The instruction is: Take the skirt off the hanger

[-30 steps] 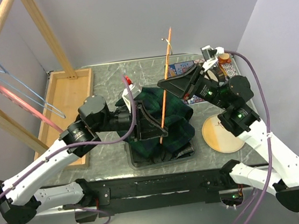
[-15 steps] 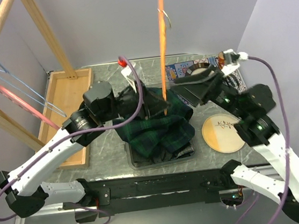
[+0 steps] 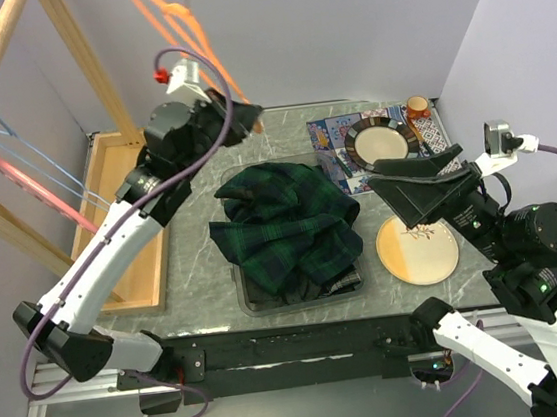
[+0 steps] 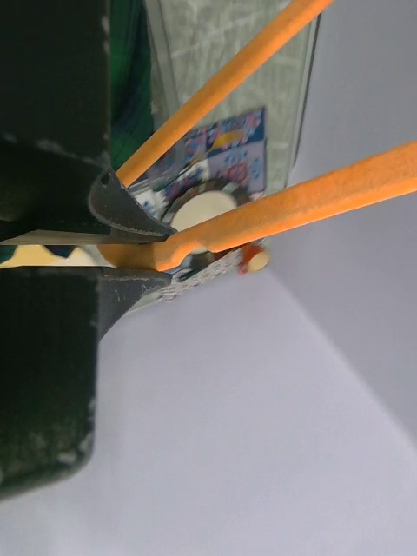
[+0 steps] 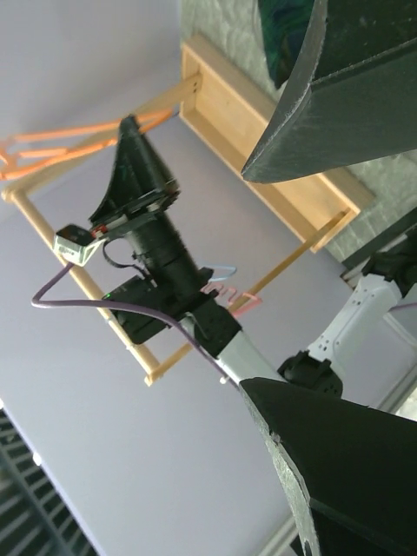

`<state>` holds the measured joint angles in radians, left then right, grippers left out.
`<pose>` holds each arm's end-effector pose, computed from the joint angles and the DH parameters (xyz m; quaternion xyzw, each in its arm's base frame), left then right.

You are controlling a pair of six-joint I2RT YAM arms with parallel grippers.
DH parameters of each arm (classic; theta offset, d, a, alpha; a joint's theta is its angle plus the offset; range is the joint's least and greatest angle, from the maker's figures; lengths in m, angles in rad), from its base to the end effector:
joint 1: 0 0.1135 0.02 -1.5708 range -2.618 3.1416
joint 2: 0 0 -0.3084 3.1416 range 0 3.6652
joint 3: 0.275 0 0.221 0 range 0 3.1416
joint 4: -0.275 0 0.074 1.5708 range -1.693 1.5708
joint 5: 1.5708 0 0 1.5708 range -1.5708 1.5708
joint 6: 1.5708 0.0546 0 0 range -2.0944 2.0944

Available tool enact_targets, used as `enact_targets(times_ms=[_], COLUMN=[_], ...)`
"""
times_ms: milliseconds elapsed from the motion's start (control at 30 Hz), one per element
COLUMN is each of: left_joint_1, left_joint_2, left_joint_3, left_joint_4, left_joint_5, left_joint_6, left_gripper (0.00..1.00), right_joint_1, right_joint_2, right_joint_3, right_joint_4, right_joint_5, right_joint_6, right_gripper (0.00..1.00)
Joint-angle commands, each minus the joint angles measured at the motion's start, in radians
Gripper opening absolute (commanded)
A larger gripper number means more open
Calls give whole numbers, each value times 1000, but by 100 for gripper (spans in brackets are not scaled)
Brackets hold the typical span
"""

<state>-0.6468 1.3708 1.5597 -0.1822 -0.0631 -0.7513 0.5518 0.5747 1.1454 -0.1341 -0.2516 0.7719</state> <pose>0.2294 -0.1689 0.5155 -0.0591 0.7023 -0.4393 0.5571 0.0122 0.0235 0.5002 -0.0467 0.5413 0.5674 0.6187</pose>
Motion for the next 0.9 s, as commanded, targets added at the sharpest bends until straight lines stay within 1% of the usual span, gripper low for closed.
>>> enact_targets(times_ms=[0,33,133,200,333,400,533,600,733,867], left_joint_1=[85,132,215,251,369,401,478,502,576,625], left_joint_2=[-53,-59,-65,-55,-53,-58,-42,-39,-59,-61], left_joint_3=[2,-6,-23,-3,-6,-21,11,14,-30,-26], left_joint_4=[73,70,67,49,64,96,87,84,115,112], left_joint_5=[-101,-99,-90,-93,-41,8,63,121,186,249], left_joint_6=[-94,-126,-166,-180,-256,-278,-298,-307,-344,-352], left_gripper=[1,1,1,1,1,1,1,1,1,1], right_joint_1=[-4,-4,-4,-4,-4,-3,-4,-3,-3,-3], right_joint_2=[-21,-22,-30,-32,-27,-26,-30,-33,-36,-33], right_joint_3=[47,47,43,39,37,40,43,43,40,30], right_joint_4=[-62,-65,-70,-65,-67,-79,-85,-88,-91,-84], right_joint_5=[38,40,38,29,26,34,35,37,43,37], right_joint_6=[-46,-49,-48,-48,-54,-57,-60,-63,-65,-62], right_gripper=[100,100,100,100,100,100,100,100,100,100])
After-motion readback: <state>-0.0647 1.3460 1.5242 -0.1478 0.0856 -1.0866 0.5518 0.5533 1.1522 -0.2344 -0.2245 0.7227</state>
